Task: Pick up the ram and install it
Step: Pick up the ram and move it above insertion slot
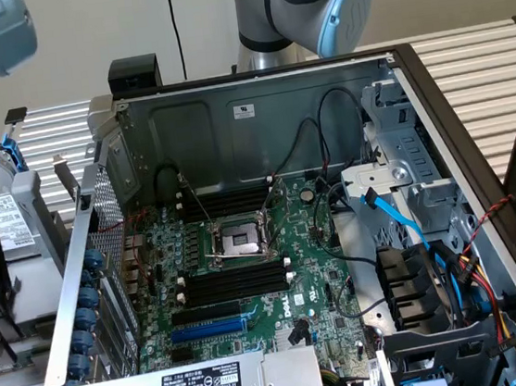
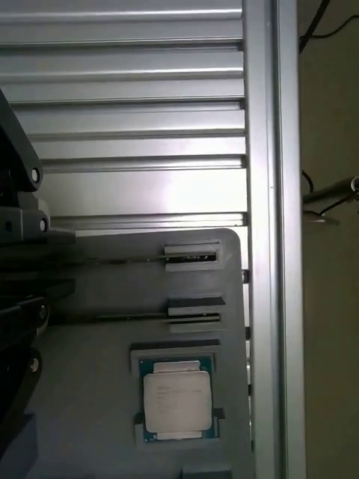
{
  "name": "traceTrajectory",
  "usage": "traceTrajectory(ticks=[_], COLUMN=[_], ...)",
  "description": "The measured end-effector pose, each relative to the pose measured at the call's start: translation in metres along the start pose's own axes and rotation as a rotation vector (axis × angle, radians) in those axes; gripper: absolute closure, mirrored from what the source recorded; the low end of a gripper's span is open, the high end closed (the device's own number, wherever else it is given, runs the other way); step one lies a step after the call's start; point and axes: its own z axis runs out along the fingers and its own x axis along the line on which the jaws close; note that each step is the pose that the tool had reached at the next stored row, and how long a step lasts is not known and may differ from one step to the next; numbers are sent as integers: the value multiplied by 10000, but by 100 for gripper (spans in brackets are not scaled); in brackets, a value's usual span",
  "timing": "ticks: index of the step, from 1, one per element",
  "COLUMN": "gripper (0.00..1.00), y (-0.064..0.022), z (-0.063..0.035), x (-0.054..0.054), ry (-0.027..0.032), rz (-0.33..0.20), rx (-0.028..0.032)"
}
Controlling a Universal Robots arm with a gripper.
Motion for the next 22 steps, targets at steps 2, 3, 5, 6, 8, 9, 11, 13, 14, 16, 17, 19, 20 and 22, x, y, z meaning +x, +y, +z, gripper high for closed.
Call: traceTrajectory(ticks=[2, 3, 5, 6, 8, 9, 11, 13, 14, 16, 17, 19, 20, 22], gripper=[67, 67, 67, 67, 67, 67, 67, 67, 67, 67, 67, 67, 67, 67], y=[-1, -1, -2, -2, -1, -1, -1, 0, 0, -1, -1, 1, 1, 0], z=[38, 56, 91, 94, 93, 94, 104, 130, 137, 139, 139, 139, 141, 147], x=[1, 1, 2, 2, 2, 2, -10, -28, -37, -39, -39, -46, -52, -57], ry=[2, 4, 5, 7, 7, 7, 6, 6, 6, 7, 7, 7, 7, 5], rz=[-129, -191, -316, -378, -421, -422, -437, -445, -448, -454, -456, -455, -455, -461], rx=[-2, -3, -3, -3, -4, -4, -2, 3, 8, 9, 9, 9, 10, 15])
